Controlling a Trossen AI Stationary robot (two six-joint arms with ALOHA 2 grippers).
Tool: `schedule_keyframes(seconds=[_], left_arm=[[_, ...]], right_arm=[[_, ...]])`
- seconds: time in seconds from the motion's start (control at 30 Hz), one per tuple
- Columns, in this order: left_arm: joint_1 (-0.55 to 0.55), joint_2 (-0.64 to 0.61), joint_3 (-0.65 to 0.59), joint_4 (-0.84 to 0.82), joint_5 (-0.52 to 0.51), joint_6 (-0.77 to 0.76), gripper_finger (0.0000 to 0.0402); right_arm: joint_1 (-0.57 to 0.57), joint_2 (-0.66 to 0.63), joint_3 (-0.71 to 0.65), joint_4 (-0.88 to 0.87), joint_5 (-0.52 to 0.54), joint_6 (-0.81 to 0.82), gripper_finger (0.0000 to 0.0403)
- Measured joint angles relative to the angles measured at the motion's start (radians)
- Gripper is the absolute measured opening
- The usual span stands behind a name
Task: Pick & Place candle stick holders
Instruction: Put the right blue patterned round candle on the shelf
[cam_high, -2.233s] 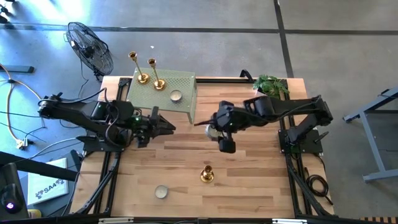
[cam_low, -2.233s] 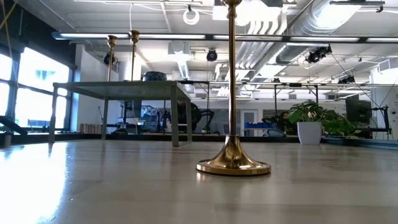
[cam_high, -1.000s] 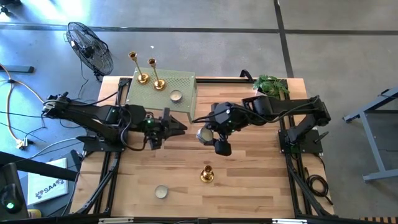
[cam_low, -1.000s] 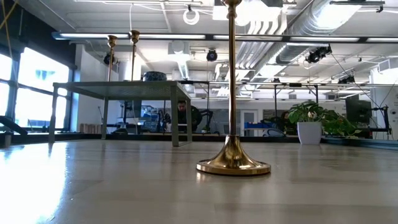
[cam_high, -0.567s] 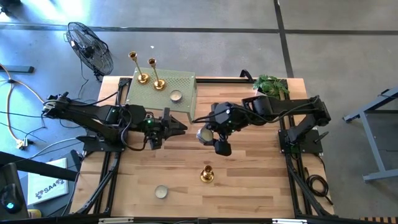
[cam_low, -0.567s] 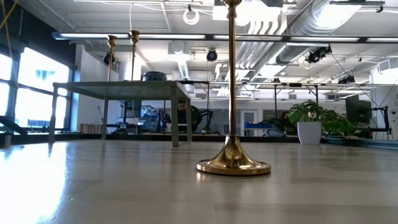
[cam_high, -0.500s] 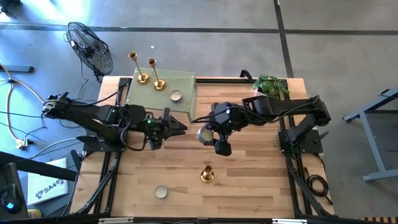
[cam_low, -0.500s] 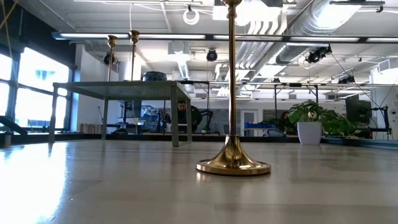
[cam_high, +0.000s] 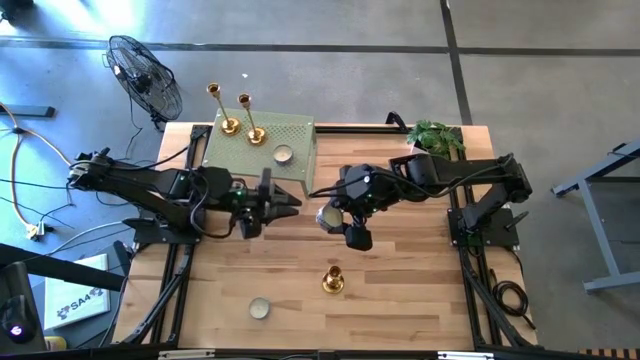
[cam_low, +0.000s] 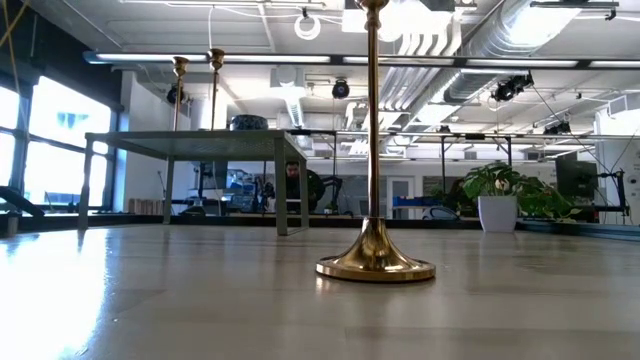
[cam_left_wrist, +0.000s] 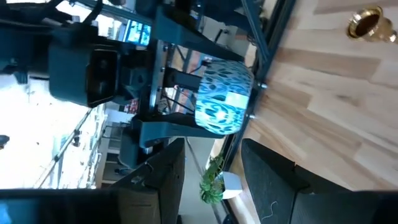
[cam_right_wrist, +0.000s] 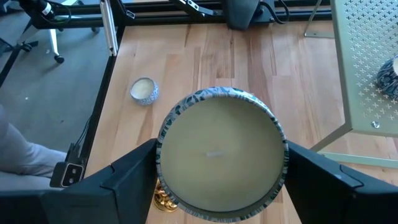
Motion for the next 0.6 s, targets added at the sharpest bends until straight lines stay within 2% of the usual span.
schedule_keyframes(seconds=[0.33, 0.47, 0.6], left_arm=[[0.0, 0.0, 0.0, 0.001, 0.007, -0.004, 0.0154], [0.0, 0.0, 0.0, 0.006, -0.041, 0.041, 0.0154], [0.0, 0.0, 0.0, 0.006, -0.043, 0.042, 0.0154]], right_arm=[[0.0, 0.0, 0.0, 0.0, 0.0, -0.001, 0.0291], [0.0, 0.0, 0.0, 0.0, 0.0, -0.001, 0.0291], [0.0, 0.0, 0.0, -0.001, 0.0, -0.001, 0.0291]])
